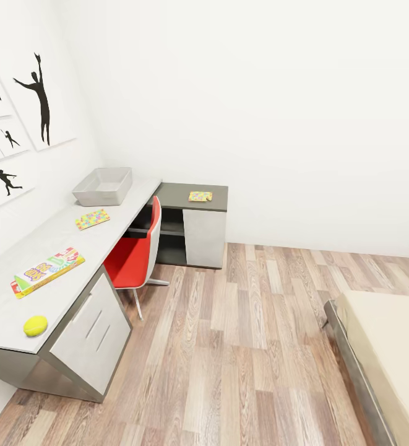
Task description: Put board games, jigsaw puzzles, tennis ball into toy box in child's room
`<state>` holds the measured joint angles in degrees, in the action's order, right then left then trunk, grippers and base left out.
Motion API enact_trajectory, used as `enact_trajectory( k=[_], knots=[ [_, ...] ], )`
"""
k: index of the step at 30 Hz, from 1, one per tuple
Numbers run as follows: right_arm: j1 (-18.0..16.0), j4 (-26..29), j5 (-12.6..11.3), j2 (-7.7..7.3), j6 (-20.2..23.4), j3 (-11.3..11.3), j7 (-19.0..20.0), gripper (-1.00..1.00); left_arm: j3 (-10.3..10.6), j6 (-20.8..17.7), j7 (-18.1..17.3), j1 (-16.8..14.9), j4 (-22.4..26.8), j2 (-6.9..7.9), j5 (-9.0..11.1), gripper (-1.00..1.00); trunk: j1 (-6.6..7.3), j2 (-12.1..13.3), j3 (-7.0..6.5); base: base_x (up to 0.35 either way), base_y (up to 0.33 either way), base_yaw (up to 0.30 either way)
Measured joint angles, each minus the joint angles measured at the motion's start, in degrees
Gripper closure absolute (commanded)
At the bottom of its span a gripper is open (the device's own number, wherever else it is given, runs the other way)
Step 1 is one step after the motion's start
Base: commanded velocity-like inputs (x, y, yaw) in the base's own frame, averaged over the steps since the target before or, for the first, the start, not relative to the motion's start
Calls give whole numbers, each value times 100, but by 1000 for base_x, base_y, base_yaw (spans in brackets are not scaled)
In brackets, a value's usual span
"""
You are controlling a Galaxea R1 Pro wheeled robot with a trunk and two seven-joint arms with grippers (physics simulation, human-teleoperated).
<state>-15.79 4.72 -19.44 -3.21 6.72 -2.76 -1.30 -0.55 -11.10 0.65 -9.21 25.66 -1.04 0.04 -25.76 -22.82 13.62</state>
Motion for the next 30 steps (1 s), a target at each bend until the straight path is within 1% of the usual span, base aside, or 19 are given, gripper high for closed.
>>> enact_trajectory(
  k=[1, 2, 5, 8, 22, 25, 26, 30],
  knots=[
    [0, 1, -1, 0, 0, 0, 0, -100, 0, 2, 0, 0, 0, 0, 0, -100, 0, 0, 0, 0, 0, 0],
    [-17, 77, -36, -11, -45, 6, 1, -100, 0, 178, -5, -29, 11, 2, 8, -100, 0, 0, 0, 0, 0, 0],
    [-32, 154, -65, -19, -196, 19, 8, -100, -7, 441, -19, -54, 20, -3, 17, -100, 0, 0, 0, 0, 0, 0],
    [-39, 190, -73, -3, -322, 28, 5, -100, -11, 570, -26, -67, 23, 2, 24, -100, 0, 0, 0, 0, 0, 0],
    [-38, 209, -28, 51, -596, 60, 0, -100, 3, 675, -40, -80, 8, 2, 10, -100, 0, 0, 0, 0, 0, 0],
    [-27, 199, -11, 72, -774, 69, -5, -100, 14, 683, -41, -80, 6, 4, 6, -100, 0, 0, 0, 0, 0, 0],
    [-17, 197, -9, 79, -894, 71, -7, -100, 27, 685, -41, -80, 5, 2, 5, -100, 0, 0, 0, 0, 0, 0],
    [-5, 193, -14, 85, -1068, 73, -7, -100, 47, 685, -35, -80, 3, -5, 2, -100, 0, 0, 0, 0, 0, 0]
  ],
)
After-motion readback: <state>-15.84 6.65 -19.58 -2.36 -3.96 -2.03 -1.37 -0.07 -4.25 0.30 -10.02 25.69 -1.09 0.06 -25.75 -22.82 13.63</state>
